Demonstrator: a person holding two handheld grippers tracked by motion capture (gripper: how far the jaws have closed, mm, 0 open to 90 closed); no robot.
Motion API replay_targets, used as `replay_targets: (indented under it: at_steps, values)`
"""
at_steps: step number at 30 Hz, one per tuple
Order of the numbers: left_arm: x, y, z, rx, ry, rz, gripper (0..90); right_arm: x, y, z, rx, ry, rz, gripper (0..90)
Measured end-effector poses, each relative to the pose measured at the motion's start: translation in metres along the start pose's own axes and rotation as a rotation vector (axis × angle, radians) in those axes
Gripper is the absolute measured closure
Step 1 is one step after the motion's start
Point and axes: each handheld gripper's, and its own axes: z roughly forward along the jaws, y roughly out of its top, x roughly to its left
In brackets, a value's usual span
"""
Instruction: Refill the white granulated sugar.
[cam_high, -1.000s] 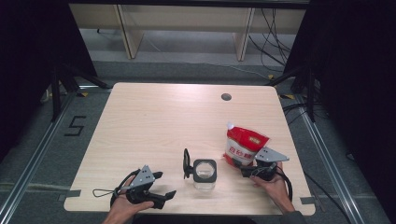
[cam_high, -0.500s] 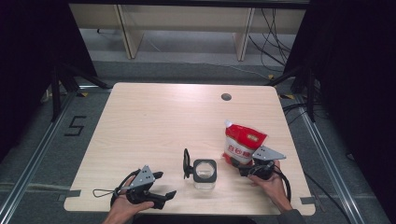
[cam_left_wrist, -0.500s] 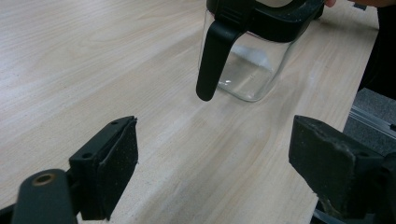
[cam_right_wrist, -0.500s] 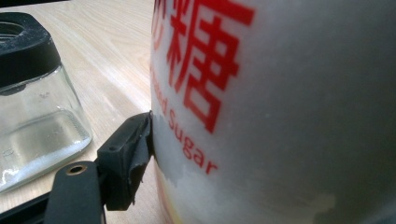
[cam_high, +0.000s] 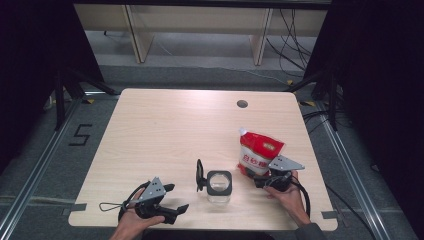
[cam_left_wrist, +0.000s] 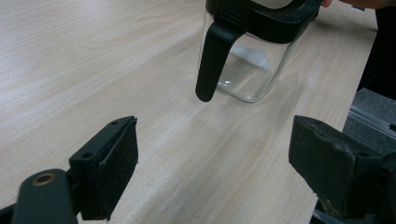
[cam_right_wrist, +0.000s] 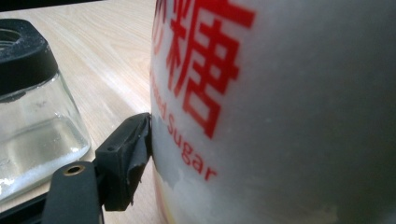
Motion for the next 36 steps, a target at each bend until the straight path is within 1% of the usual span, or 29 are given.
replay_targets:
  at_steps: [1,3,4,7,9,10,11,12,14,15,16,17,18,19,20,22,23,24,25,26,27,28,29,31,32,33,34,35,36]
  values:
    - [0.000,0.000,0.000,0.001,0.000,-0.001,15.4,0.002,0.000,0.000,0.005,0.001,0.025,26.0]
    - [0.000,0.000,0.000,-0.001,0.004,0.000,15.4,-0.001,0.000,0.001,-0.008,0.011,0.011,25.7]
    - [0.001,0.001,-0.001,0.001,0.003,0.013,15.4,0.001,0.001,0.000,-0.011,0.003,0.027,26.1]
    - [0.000,0.001,0.000,0.001,0.006,0.001,15.4,0.000,0.001,0.002,-0.014,0.007,0.010,26.1]
    - [0.000,0.000,0.000,-0.002,-0.002,0.002,15.4,0.000,0.001,0.003,-0.022,0.013,0.012,26.0]
    - [0.000,0.000,0.000,-0.006,-0.002,0.000,15.4,0.000,0.002,0.003,-0.013,0.012,0.015,25.7]
    - [-0.002,0.001,0.001,-0.007,0.002,-0.011,15.4,0.001,0.001,0.004,-0.021,0.004,0.025,25.4]
    - [0.000,0.001,0.000,0.004,-0.004,0.001,15.4,0.004,0.001,0.003,-0.003,0.003,0.066,25.5]
    - [0.000,0.001,-0.001,0.006,0.002,0.003,15.4,0.005,0.001,0.004,-0.014,-0.002,0.074,25.8]
    - [0.001,0.002,0.000,0.009,-0.002,0.005,15.4,0.002,0.002,0.004,-0.015,0.005,0.039,27.6]
    - [0.000,0.002,0.000,0.004,0.002,-0.005,15.4,0.002,0.002,0.004,-0.015,0.005,0.039,27.6]
    - [-0.001,0.001,0.000,-0.014,0.000,-0.009,15.4,0.002,0.003,0.004,-0.019,-0.004,0.019,29.8]
    - [-0.001,0.001,0.000,-0.014,0.000,-0.009,15.4,0.002,0.003,0.004,-0.019,-0.004,0.019,29.8]
    - [0.000,0.002,-0.001,-0.010,-0.007,0.014,15.4,0.005,0.003,0.004,-0.019,0.003,0.057,30.7]
    - [0.000,0.002,-0.001,-0.012,-0.008,0.010,15.4,0.006,0.004,0.001,0.007,0.002,0.063,31.8]
    - [0.001,0.003,-0.001,-0.011,-0.008,0.012,15.4,0.007,0.005,0.001,0.000,0.006,0.074,34.0]
    - [0.001,0.003,-0.001,-0.012,-0.005,0.012,15.4,0.005,0.005,0.002,-0.027,-0.001,0.037,34.7]
    - [0.000,0.003,-0.002,-0.009,-0.006,0.010,15.4,0.009,0.006,0.000,-0.018,-0.011,0.060,35.4]
    - [0.000,0.002,-0.002,-0.016,-0.008,0.003,15.5,0.009,0.006,0.000,-0.012,-0.007,0.035,35.9]
    - [0.000,0.002,-0.003,-0.012,-0.009,0.011,15.5,0.012,0.007,-0.001,-0.011,-0.026,0.042,36.3]
    - [0.000,0.002,-0.002,-0.018,-0.009,0.005,15.4,0.014,0.008,-0.001,-0.013,-0.019,0.021,36.6]
    - [0.001,0.003,-0.002,-0.015,-0.006,0.012,15.4,0.015,0.009,-0.002,-0.007,-0.039,-0.006,36.8]
    - [0.000,0.002,-0.003,-0.013,-0.006,0.011,15.5,0.017,0.009,-0.002,-0.004,-0.040,-0.009,37.0]
    - [0.000,0.002,-0.002,-0.015,-0.008,0.012,15.5,0.022,0.010,-0.006,0.015,-0.051,0.019,37.4]
    - [0.000,0.002,-0.002,-0.020,-0.010,0.003,15.5,0.022,0.010,-0.006,0.015,-0.051,0.019,37.4]
    - [0.000,0.002,-0.002,-0.016,-0.005,0.012,15.5,0.020,0.010,-0.007,0.007,-0.046,-0.009,37.5]
    - [0.000,0.002,-0.002,-0.013,-0.006,0.012,15.5,0.020,0.011,-0.009,0.014,-0.054,-0.008,37.6]
    - [0.001,0.003,-0.003,-0.014,-0.005,0.012,15.5,0.019,0.011,-0.010,0.014,-0.055,-0.023,37.7]
    - [0.000,0.002,-0.003,-0.015,-0.003,0.003,15.5,0.019,0.011,-0.011,0.006,-0.048,-0.016,37.8]
